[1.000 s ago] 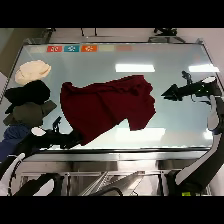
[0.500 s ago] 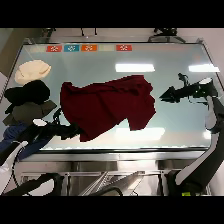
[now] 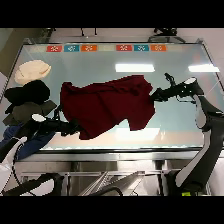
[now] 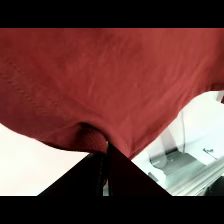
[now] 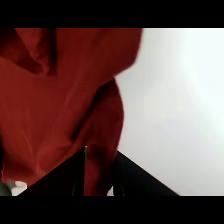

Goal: Fold the shirts.

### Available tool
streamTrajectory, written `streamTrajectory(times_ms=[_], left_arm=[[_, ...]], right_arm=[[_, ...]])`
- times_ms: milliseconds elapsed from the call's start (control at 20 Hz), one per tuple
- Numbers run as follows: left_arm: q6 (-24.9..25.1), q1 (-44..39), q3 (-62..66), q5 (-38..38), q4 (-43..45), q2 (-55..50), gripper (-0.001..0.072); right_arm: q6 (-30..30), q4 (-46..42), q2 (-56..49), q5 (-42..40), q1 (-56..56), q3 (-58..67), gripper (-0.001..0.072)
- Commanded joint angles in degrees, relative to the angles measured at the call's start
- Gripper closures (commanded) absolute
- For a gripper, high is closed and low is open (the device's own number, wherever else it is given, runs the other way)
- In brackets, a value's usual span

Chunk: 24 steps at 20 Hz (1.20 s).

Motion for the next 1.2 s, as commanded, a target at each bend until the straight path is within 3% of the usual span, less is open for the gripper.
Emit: streamTrajectory(times_ms=[0,50,100,150,300,500,700,900,1050,1150], left_arm=[[0.09,0.02,0.35,-1.49,-0.22,-0.02,0.0694],[0.09,0.02,0.33,-1.84,-0.24,0.22,0.0694],[0.09,0.02,0.33,-1.92,-0.11,0.90,0.0694],[0.09,0.02,0.33,-1.81,-0.15,2.12,0.0694],[0.09,0.02,1.53,-1.62,-0.55,10.10,0.0695],[-0.15,4.02,15.43,-7.61,-5.35,24.46,0.0694],[-0.39,16.63,41.72,-12.07,-5.81,36.20,0.0694],[-1.51,28.68,64.35,-12.96,5.18,41.05,0.0695],[-2.91,23.15,71.69,-14.82,11.98,38.77,0.0695],[-4.94,15.89,73.18,-18.78,18.69,35.32,0.0695]], right_arm=[[-1.64,-0.55,0.94,5.60,1.27,0.00,0.0490],[-1.70,-0.52,1.86,6.64,0.79,0.00,0.0556],[-2.56,-0.50,3.04,7.15,0.52,0.00,0.0678],[-2.73,-0.46,4.57,7.32,0.35,0.00,0.0693],[-4.13,0.87,11.45,7.30,0.35,0.00,0.0694],[-7.52,7.41,28.11,3.85,-0.96,1.16,0.0694],[-10.47,8.55,52.72,-10.80,-4.39,2.54,0.0694],[-10.47,2.80,71.95,-25.88,-7.17,2.54,0.0694],[-13.40,-1.29,77.83,-30.88,-7.13,2.56,0.0694],[-11.96,-1.33,75.69,-27.02,-7.13,2.51,0.0694]])
